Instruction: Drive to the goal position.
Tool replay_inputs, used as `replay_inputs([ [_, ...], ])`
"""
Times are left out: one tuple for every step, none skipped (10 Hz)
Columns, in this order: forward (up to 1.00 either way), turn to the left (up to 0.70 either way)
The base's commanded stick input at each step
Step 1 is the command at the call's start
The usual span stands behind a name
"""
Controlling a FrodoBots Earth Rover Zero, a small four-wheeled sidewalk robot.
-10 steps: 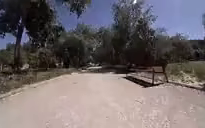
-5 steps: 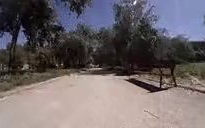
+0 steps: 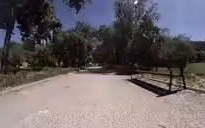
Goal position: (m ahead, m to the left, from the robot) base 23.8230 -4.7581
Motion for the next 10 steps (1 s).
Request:
replay_inputs([
  [0.70, 0.02],
  [0.70, 0.08],
  [0.70, 0.25],
  [0.70, 0.16],
  [0.70, 0.04],
  [0.70, 0.01],
  [0.70, 0.01],
  [0.70, 0.01],
  [0.70, 0.01],
  [0.70, 0.01],
])
